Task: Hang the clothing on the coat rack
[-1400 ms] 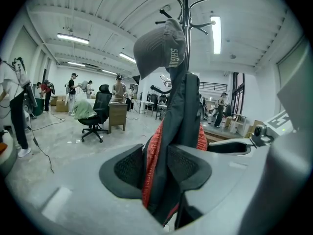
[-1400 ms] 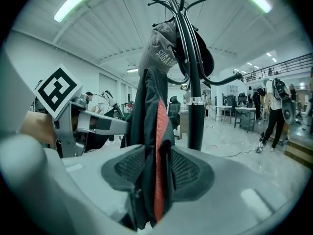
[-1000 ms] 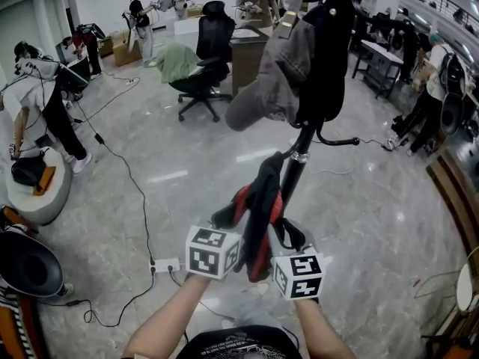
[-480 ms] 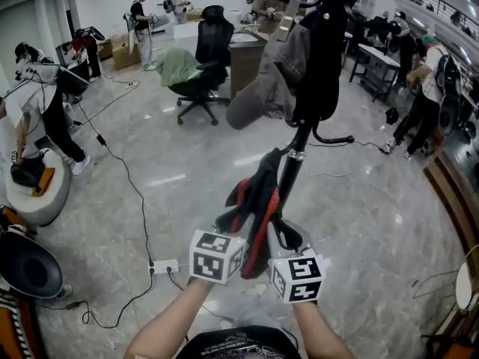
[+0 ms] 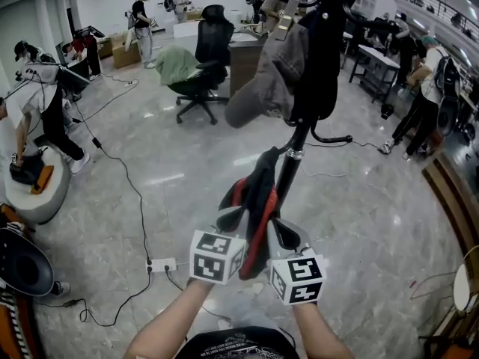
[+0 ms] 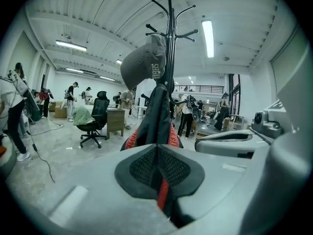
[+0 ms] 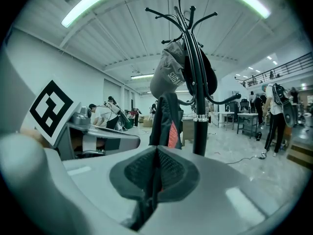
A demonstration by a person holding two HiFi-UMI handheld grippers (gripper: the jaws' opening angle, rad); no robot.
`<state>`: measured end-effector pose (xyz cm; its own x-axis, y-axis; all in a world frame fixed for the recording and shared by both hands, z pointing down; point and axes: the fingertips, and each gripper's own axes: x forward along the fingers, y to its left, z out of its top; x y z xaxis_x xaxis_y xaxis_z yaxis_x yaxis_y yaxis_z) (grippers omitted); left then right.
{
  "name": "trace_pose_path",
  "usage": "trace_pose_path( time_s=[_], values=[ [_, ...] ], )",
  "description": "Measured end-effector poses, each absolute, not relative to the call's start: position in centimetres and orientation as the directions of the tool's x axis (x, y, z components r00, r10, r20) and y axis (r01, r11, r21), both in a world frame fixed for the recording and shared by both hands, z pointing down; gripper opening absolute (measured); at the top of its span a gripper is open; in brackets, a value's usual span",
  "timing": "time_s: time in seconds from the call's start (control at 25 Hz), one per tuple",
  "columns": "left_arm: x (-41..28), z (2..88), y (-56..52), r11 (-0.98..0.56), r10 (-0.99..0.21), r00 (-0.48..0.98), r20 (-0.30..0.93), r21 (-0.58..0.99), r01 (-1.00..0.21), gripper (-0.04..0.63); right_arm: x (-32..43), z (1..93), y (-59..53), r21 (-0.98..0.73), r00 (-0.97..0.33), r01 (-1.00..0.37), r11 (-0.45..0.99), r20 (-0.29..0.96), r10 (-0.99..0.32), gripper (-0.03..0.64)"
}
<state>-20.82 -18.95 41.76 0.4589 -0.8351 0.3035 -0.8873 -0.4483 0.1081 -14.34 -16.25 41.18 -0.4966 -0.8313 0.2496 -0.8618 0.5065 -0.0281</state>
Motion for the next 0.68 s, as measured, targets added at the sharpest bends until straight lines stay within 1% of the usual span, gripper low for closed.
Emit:
trace_pose_path(
  time_s=[0.68],
  values=[
    [-20.69, 42.03, -18.93, -0.440, -0.837, 0.452, 0.308, 0.113, -0.891, 0.006, -14.23, 41.29, -16.30, -0.019, -0.499, -0.859, 0.511, 0.254, -0.829, 0.002]
  ],
)
